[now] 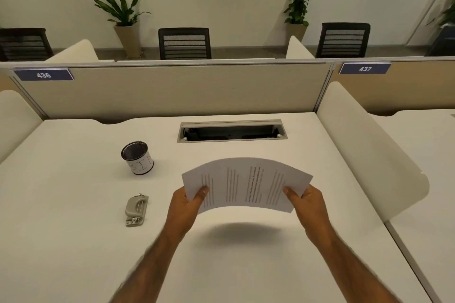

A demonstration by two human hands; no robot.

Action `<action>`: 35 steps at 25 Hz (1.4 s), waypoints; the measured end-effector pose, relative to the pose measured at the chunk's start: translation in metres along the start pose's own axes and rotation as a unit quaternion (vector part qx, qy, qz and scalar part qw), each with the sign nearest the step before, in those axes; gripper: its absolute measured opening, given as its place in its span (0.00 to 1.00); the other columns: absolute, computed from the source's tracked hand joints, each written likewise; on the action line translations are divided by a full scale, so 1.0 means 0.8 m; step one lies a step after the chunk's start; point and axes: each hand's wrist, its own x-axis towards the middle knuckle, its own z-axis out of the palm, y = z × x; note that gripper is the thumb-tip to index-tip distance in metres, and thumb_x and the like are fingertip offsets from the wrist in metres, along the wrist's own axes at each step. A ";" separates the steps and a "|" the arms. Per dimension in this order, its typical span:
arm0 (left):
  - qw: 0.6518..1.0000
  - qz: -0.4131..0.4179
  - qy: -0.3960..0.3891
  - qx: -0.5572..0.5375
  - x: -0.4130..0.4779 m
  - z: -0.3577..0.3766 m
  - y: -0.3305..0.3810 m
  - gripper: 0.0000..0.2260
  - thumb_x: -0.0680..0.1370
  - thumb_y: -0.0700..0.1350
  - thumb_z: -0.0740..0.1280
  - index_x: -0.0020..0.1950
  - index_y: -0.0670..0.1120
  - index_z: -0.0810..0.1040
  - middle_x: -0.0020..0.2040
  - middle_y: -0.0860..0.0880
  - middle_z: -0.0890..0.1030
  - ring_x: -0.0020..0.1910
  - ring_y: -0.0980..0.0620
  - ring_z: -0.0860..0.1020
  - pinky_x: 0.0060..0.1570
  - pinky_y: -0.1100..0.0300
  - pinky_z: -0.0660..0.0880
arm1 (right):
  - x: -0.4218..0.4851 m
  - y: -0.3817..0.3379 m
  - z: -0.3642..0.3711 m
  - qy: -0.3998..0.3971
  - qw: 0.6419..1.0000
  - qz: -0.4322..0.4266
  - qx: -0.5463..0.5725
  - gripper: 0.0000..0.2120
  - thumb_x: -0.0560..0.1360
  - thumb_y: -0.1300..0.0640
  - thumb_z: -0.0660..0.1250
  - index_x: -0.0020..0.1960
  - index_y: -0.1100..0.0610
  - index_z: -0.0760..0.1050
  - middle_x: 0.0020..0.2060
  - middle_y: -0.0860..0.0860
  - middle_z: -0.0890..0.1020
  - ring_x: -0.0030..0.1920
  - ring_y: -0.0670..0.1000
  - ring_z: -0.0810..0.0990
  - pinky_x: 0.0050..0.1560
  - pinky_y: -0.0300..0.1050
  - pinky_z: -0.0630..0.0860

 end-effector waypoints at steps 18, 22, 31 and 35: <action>0.997 -0.067 0.004 -0.040 0.006 0.010 -0.011 0.04 0.82 0.48 0.70 0.51 0.52 0.84 0.43 0.52 0.89 0.43 0.45 0.88 0.36 0.60 0.83 | 0.011 0.019 -0.001 0.095 0.993 0.070 -0.009 0.07 0.77 0.59 0.73 0.54 0.52 0.81 0.52 0.52 0.86 0.51 0.49 0.84 0.46 0.38 0.78; 0.978 -0.064 0.020 -0.197 0.006 0.020 0.015 0.06 0.83 0.44 0.68 0.58 0.50 0.83 0.50 0.48 0.89 0.48 0.47 0.88 0.42 0.56 0.84 | -0.005 0.031 0.014 0.083 0.953 0.209 0.202 0.27 0.74 0.54 0.76 0.70 0.54 0.71 0.58 0.57 0.82 0.59 0.59 0.82 0.61 0.58 0.78; 0.968 -0.050 -0.091 -0.227 0.006 0.001 0.038 0.15 0.78 0.45 0.73 0.64 0.50 0.82 0.59 0.43 0.86 0.55 0.45 0.85 0.49 0.54 0.84 | 0.007 -0.030 0.030 -0.045 0.943 0.063 0.323 0.22 0.78 0.69 0.66 0.69 0.52 0.75 0.61 0.55 0.85 0.60 0.57 0.84 0.54 0.53 0.84; 0.980 -0.016 -0.185 -0.075 0.023 -0.025 0.065 0.16 0.78 0.54 0.73 0.66 0.55 0.82 0.59 0.45 0.87 0.57 0.46 0.86 0.53 0.54 0.83 | 0.011 -0.046 0.025 -0.032 0.990 0.006 0.137 0.14 0.78 0.64 0.69 0.58 0.48 0.81 0.54 0.49 0.87 0.54 0.54 0.86 0.51 0.51 0.83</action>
